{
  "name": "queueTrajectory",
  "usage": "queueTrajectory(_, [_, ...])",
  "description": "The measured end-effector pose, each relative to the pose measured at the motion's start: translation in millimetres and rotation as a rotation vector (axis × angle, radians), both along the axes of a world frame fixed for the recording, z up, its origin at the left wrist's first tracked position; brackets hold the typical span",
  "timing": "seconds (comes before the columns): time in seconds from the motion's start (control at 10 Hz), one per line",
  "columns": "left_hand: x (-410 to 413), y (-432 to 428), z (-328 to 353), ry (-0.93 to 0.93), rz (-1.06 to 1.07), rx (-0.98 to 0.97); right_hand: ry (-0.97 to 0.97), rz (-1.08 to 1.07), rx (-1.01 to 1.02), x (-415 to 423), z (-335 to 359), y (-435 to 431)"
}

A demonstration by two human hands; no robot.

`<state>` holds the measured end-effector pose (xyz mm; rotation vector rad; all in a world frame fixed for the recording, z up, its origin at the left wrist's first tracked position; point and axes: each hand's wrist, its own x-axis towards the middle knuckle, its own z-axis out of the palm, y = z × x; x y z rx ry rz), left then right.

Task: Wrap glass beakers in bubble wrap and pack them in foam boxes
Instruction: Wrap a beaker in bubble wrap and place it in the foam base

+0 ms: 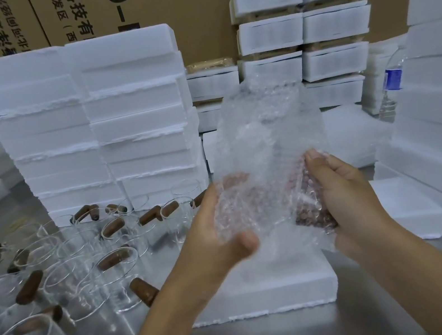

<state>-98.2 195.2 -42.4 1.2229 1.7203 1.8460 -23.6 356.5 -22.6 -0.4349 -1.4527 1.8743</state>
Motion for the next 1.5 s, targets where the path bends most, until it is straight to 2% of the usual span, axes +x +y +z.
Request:
queueTrajectory(0.1, [10.7,1.6,8.4,0.196,0.075,-0.108,-0.036,0.05,0.019,1.7,1.2,2.3])
queueTrajectory(0.2, [10.5,4.4,4.5,0.197,0.151,-0.056,-0.065,0.06,0.154,2.2,2.9,1.8])
queueTrajectory(0.3, [11.4,6.7,4.5,0.092,0.231,-0.058,-0.03,0.007,0.27,3.8,6.4,1.2])
queueTrajectory(0.4, [5.3,8.1,0.1,-0.068,0.256,-0.009,0.021,0.076,0.244,4.0,8.7,0.5])
queueTrajectory(0.5, [1.4,5.4,-3.2,-0.13,0.189,0.119,0.002,0.163,0.291,5.2,8.5,-1.5])
queueTrajectory(0.6, [1.7,6.1,-1.9,-0.1,0.22,0.136,-0.007,0.132,0.343,5.1,4.7,-1.6])
queueTrajectory(0.8, [8.5,7.6,4.4,0.121,0.191,0.048,0.086,0.07,0.338,3.6,2.3,-0.9])
queueTrajectory(1.1, [5.4,10.4,4.0,0.157,0.235,0.01,0.115,0.04,0.443,6.5,3.8,-14.0])
queueTrajectory(1.2, [4.2,10.3,2.9,0.154,0.223,0.009,0.13,0.021,0.525,9.0,4.8,-18.3])
queueTrajectory(1.3, [5.1,12.2,2.1,0.167,0.25,0.03,0.1,-0.037,0.845,9.9,-0.2,-21.9])
queueTrajectory(1.4, [4.6,12.5,-0.6,0.117,0.242,0.045,0.061,-0.001,1.089,8.7,-7.0,-24.6])
queueTrajectory(1.5, [3.7,13.4,-1.6,0.082,0.231,0.095,0.042,0.052,1.13,7.5,-8.2,-24.5])
